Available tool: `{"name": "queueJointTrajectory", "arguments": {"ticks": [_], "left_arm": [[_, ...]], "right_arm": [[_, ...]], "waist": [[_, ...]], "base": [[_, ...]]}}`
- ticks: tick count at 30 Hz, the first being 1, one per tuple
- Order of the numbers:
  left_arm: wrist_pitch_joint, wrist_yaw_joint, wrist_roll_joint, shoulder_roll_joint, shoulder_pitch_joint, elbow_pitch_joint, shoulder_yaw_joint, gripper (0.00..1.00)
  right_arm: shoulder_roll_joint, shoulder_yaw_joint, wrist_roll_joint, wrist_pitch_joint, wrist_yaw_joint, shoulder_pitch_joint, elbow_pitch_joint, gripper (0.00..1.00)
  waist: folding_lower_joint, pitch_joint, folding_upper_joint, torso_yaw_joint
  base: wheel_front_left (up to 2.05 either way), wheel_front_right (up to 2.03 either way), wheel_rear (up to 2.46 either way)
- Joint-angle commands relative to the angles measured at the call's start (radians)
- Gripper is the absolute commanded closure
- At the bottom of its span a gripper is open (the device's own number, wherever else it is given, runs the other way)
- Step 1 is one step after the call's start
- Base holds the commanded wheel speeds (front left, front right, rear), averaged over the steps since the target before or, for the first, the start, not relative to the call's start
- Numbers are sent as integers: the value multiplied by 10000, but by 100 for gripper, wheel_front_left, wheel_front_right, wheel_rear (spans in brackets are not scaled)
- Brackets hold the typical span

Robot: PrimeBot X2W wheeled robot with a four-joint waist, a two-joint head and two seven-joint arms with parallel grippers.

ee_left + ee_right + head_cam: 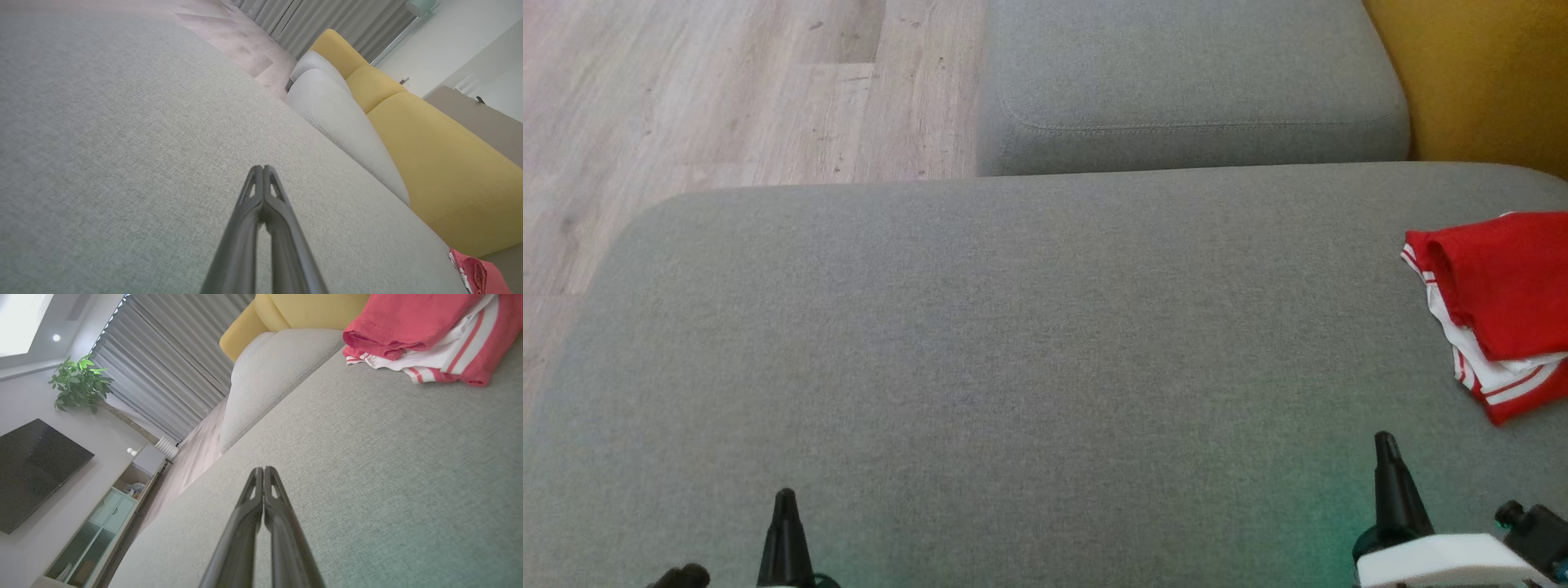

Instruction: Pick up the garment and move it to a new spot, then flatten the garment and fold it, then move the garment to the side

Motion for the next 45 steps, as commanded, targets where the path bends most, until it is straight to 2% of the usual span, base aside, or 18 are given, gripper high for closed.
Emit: {"name": "queueJointTrajectory", "arguments": {"ticks": [1,45], "left_arm": [[51,-94,-293,124,-549,-253,266,100],[1280,-784,-5439,137,-1878,23,1315,100]], "right_arm": [[-221,26,319,72,-2,-612,-274,100],[-266,-628,5423,1282,-5,-1859,-37,100]], "waist": [[-1,12,0,-10],[-1,386,0,-323]], "base": [[0,0,0],[0,0,0]]}}
